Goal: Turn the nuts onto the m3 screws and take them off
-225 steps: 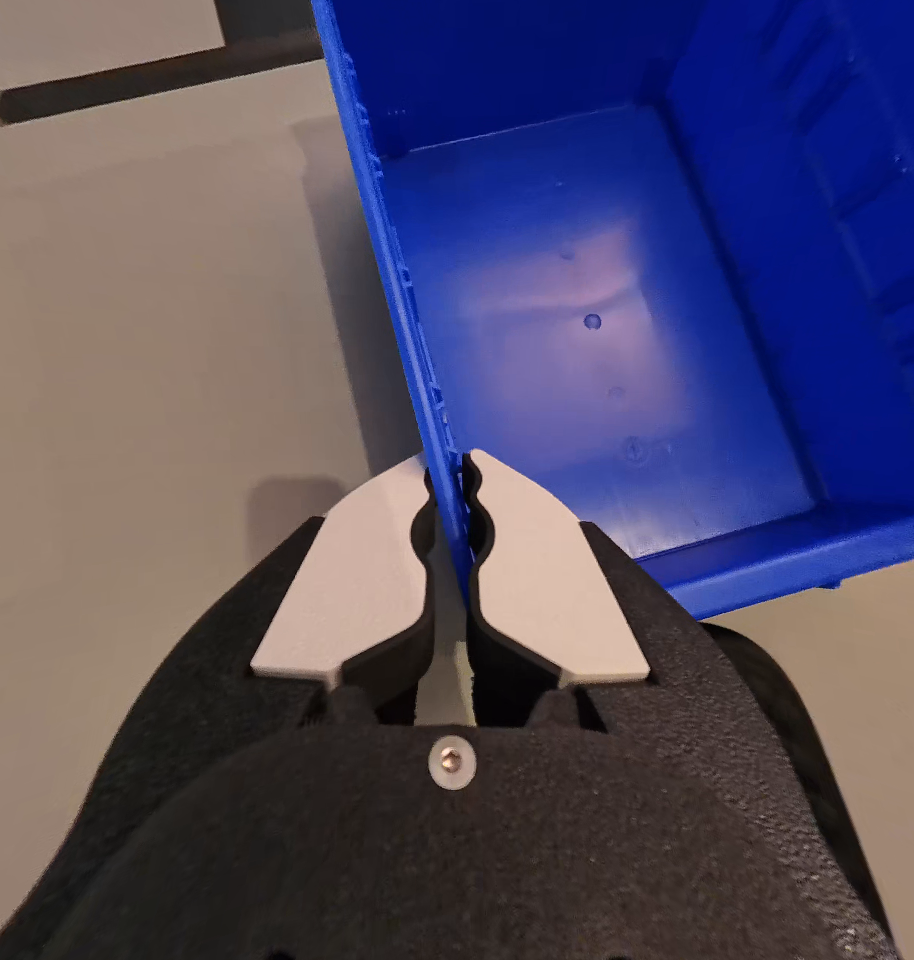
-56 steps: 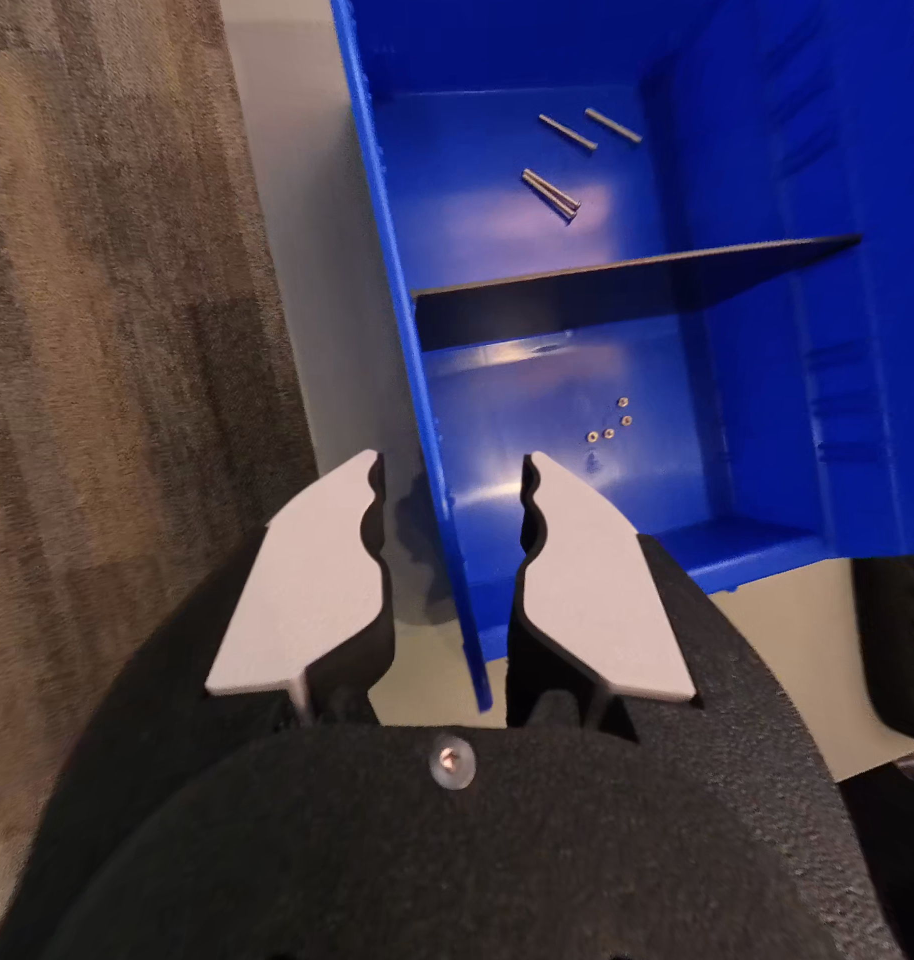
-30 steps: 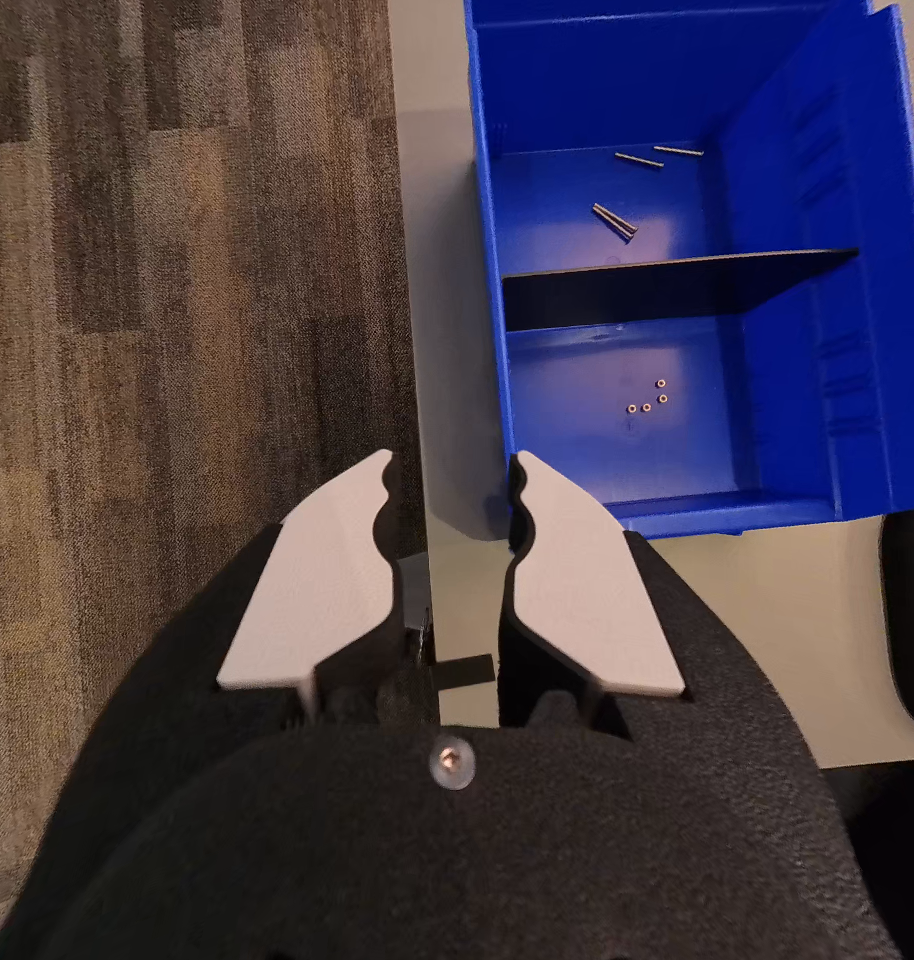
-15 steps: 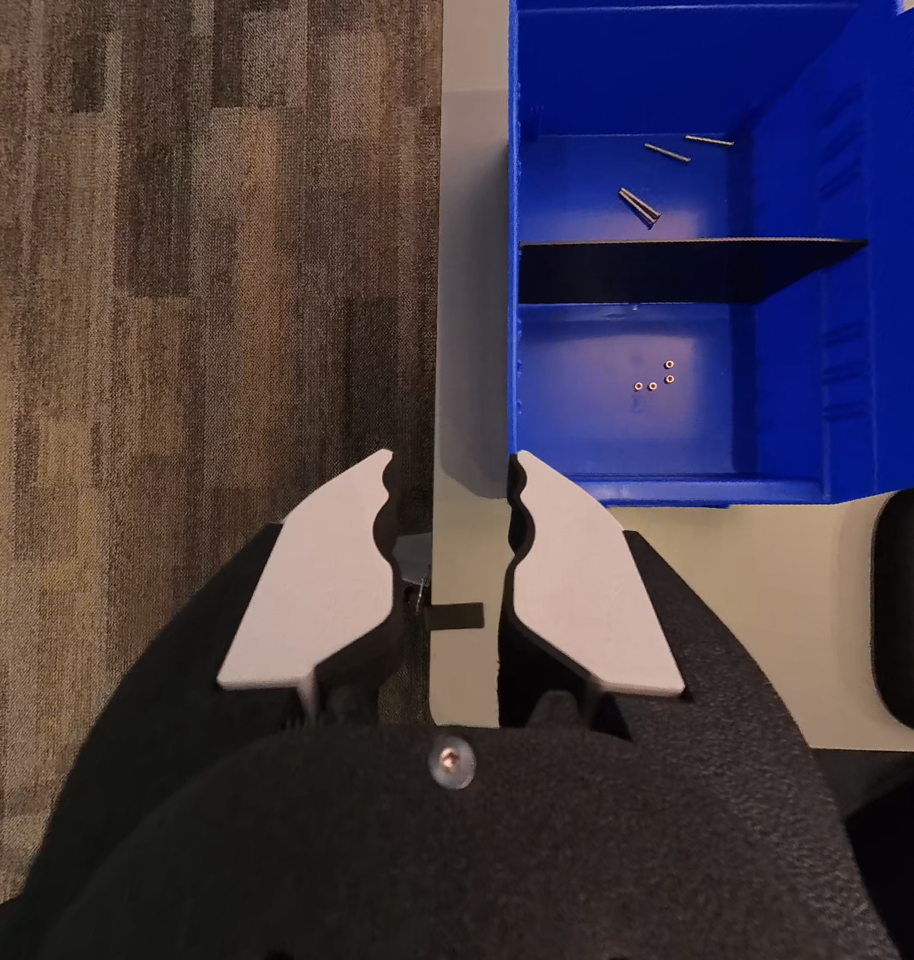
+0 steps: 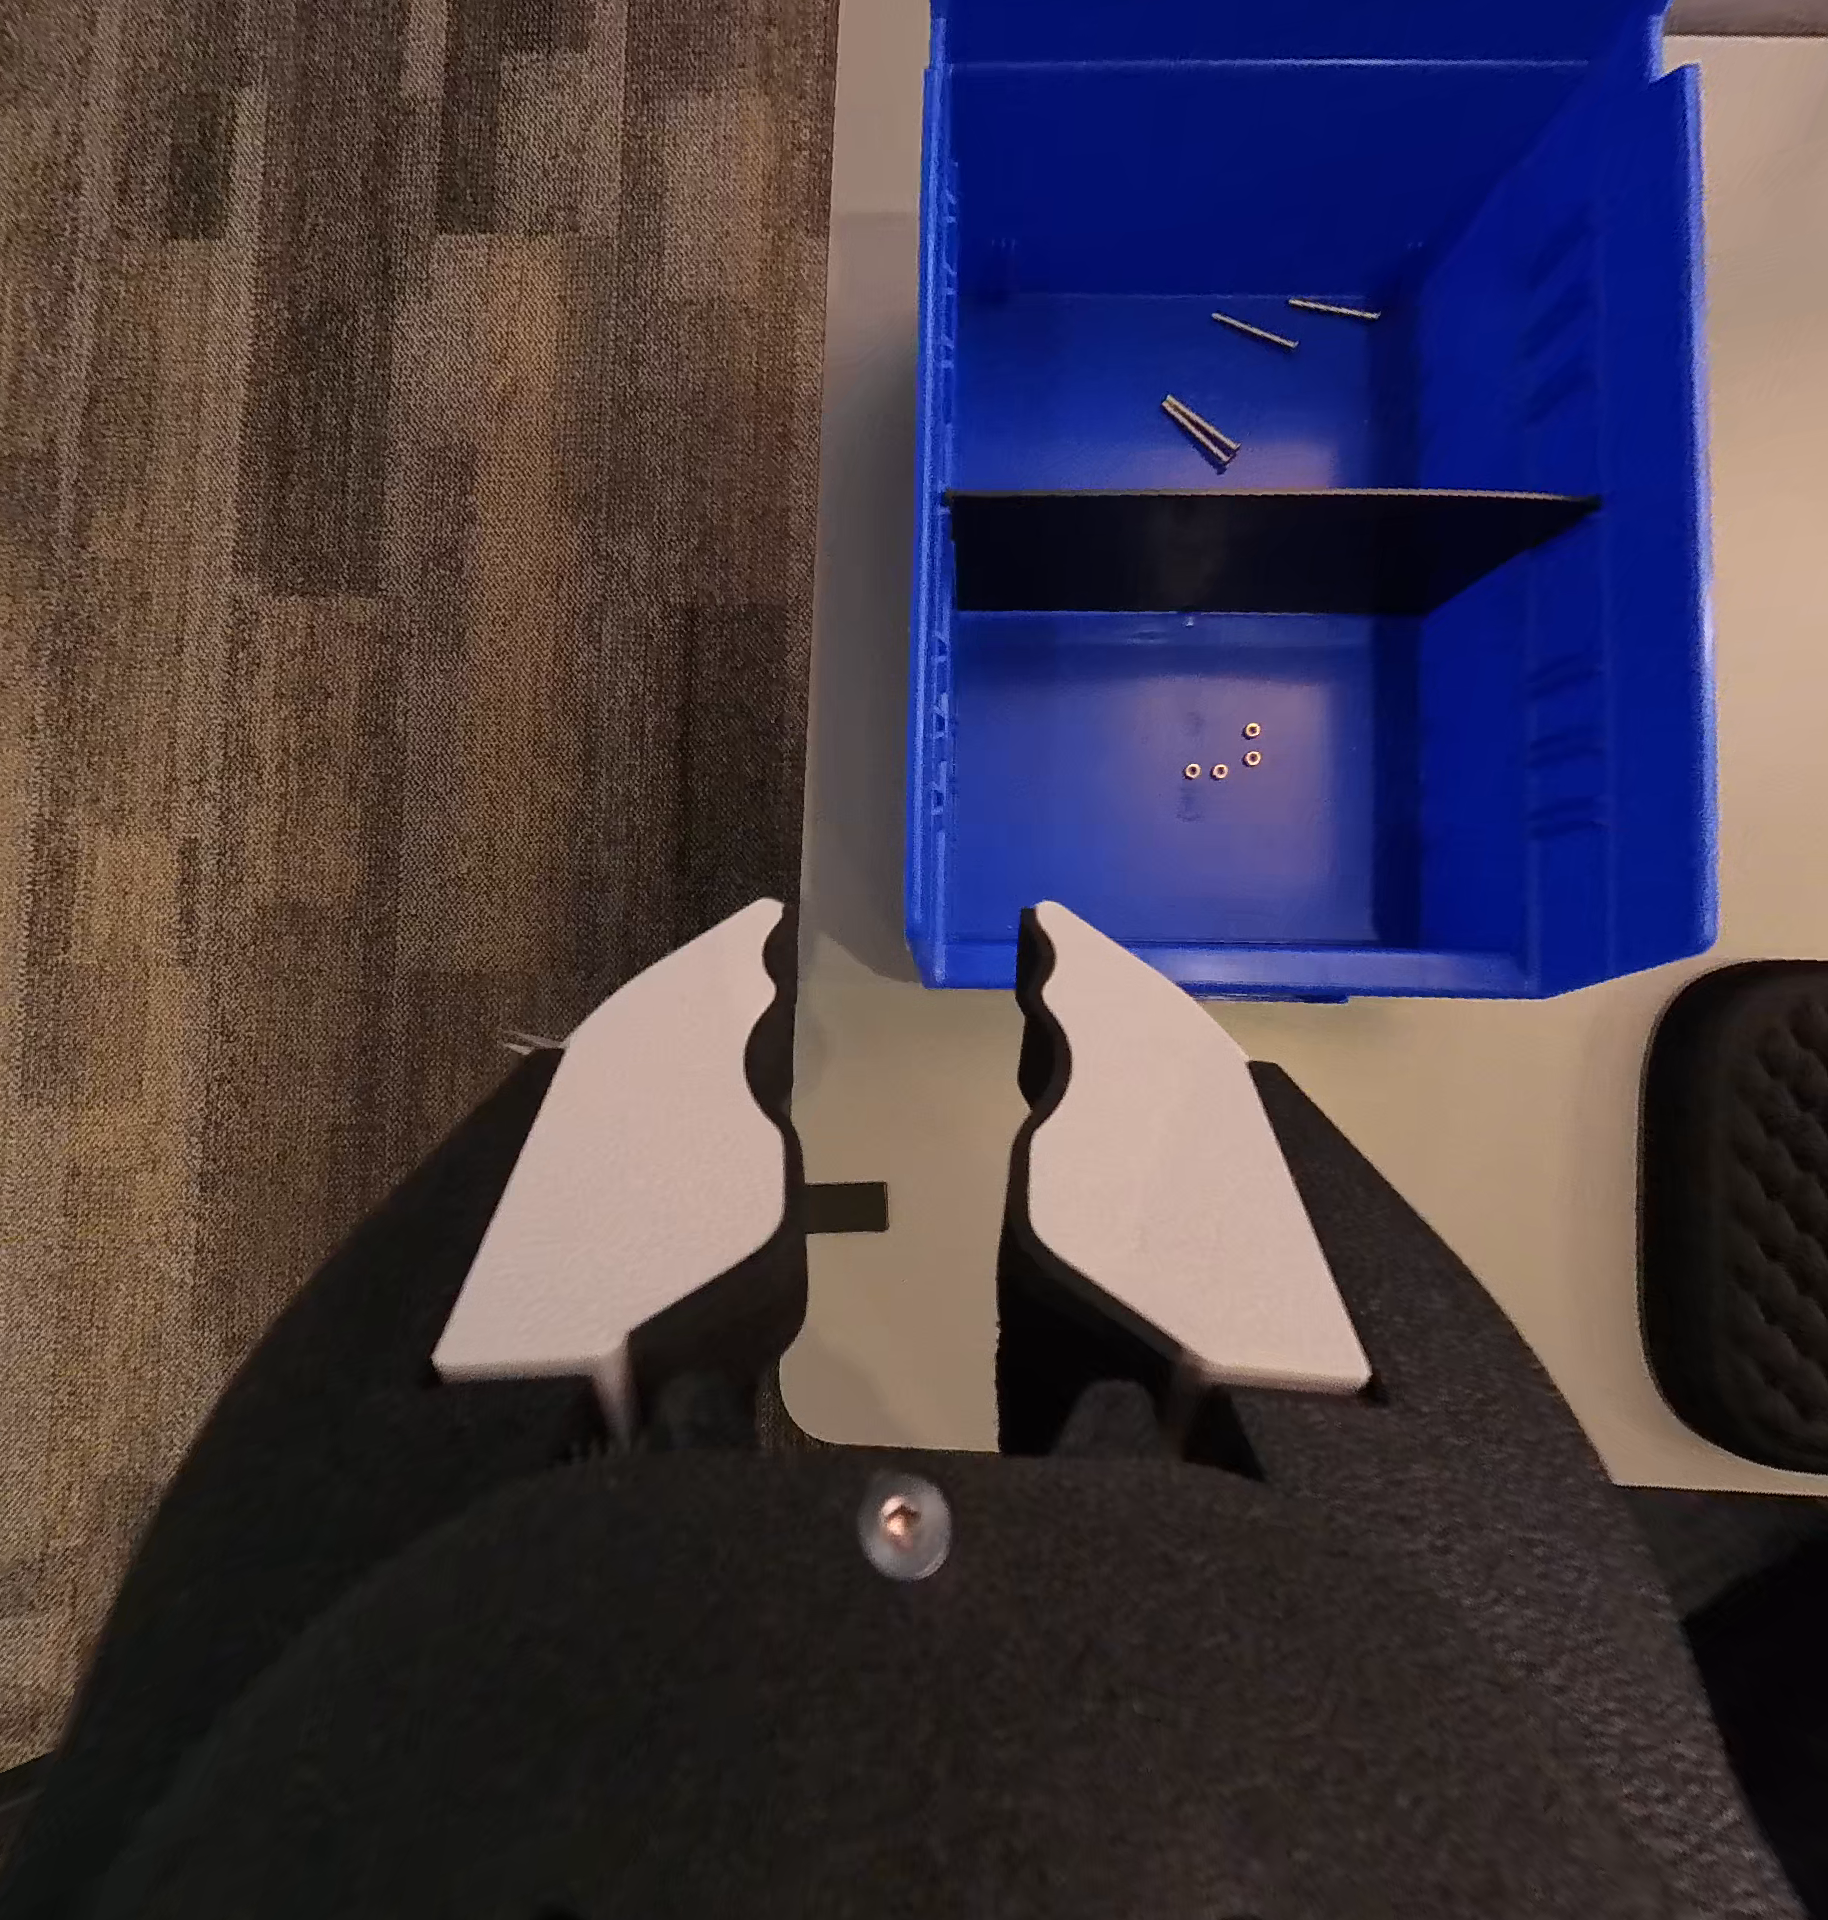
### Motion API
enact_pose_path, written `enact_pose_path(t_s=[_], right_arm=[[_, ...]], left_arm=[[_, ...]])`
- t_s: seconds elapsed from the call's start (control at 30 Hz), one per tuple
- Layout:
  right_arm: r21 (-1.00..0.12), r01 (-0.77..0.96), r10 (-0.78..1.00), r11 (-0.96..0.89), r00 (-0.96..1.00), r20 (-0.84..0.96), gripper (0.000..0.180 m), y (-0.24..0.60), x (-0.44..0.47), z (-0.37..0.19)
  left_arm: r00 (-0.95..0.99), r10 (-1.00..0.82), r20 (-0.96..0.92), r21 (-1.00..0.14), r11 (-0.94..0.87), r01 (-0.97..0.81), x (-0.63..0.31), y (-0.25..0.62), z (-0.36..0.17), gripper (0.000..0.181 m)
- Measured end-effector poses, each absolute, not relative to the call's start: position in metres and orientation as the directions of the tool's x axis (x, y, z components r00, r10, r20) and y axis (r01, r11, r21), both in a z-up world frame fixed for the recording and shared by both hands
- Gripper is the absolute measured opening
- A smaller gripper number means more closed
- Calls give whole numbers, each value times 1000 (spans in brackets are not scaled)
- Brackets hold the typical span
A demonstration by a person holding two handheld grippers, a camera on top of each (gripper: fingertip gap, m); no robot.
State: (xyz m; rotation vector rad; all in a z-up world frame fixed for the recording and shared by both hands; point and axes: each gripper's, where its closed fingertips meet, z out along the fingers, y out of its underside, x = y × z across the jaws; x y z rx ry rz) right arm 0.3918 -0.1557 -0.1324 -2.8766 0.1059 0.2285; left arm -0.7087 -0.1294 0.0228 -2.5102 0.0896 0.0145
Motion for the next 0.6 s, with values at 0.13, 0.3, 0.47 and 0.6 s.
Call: enact_pose_path(t_s=[0.13, 0.3, 0.47, 0.6], right_arm=[[-254, -68, -35, -965, 991, -132, 13, -158, 395, -133], [-313, -82, -64, -946, 996, -67, 39, -159, 403, -129], [-413, -77, -96, -907, 995, 24, 64, -159, 415, -108], [-492, -54, -118, -869, 988, 100, 70, -163, 423, -78]], left_arm=[[998, -55, -25, -593, -803, -59, -709, -132, 23, 44], [998, -55, 7, -612, -790, -39, -710, -132, 22, 49], [998, -61, 7, -611, -790, -44, -713, -134, 22, 51], [999, -51, -3, -636, -771, -41, -719, -134, 46, 52]])
